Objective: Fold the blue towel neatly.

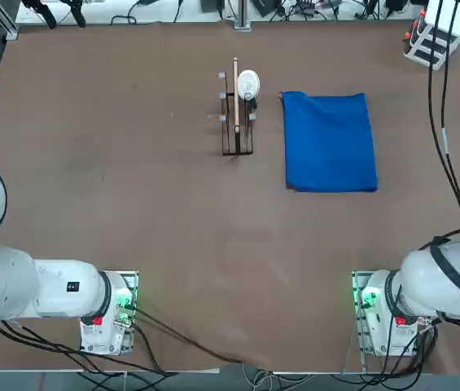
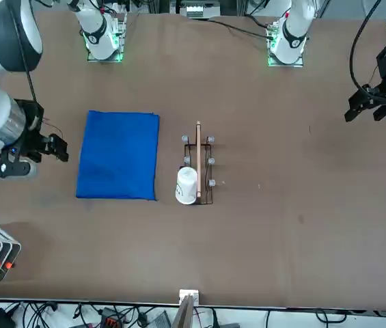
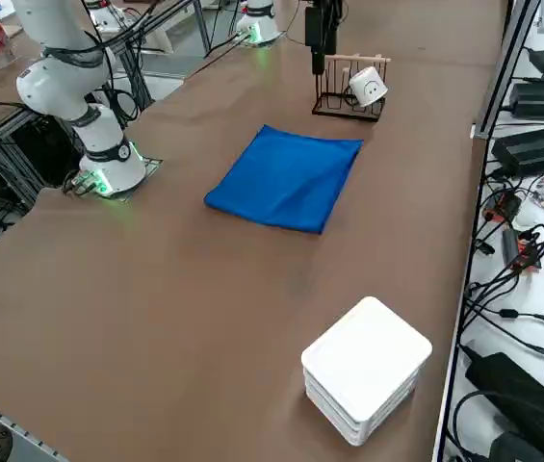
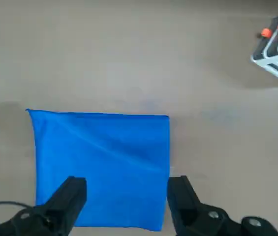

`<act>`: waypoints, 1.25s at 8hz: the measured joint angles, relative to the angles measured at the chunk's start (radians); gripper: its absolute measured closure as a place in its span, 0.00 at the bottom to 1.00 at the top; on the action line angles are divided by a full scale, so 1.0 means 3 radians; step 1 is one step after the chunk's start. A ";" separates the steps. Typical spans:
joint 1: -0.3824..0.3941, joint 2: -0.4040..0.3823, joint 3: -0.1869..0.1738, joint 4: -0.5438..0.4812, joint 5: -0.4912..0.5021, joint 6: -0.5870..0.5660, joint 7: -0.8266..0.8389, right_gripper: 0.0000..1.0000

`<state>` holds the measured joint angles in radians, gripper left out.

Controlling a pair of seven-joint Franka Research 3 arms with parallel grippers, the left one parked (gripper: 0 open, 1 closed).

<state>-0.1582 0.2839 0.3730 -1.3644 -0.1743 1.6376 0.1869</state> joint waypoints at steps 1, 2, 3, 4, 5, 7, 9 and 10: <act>0.0156 -0.0066 -0.0231 -0.0009 0.0003 -0.0062 -0.0065 0.00; 0.0316 -0.0124 -0.0476 -0.0023 0.0051 -0.0146 -0.0147 0.00; 0.0445 -0.0190 -0.0704 -0.0069 0.0179 -0.0195 -0.0198 0.00; 0.0599 -0.0287 -0.0980 -0.0161 0.0352 -0.0208 -0.0275 0.00; 0.0763 -0.0418 -0.1273 -0.0301 0.0475 -0.0212 -0.0362 0.00; 0.0961 -0.0691 -0.1598 -0.0570 0.0569 -0.0213 -0.0436 0.00; 0.1009 -0.0972 -0.1625 -0.0770 0.0589 -0.0221 -0.0436 0.00; 0.1017 -0.1082 -0.1626 -0.0822 0.0589 -0.0254 -0.0435 0.00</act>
<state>0.1469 -0.0406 -0.1147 -1.6109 0.0023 1.5615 0.0564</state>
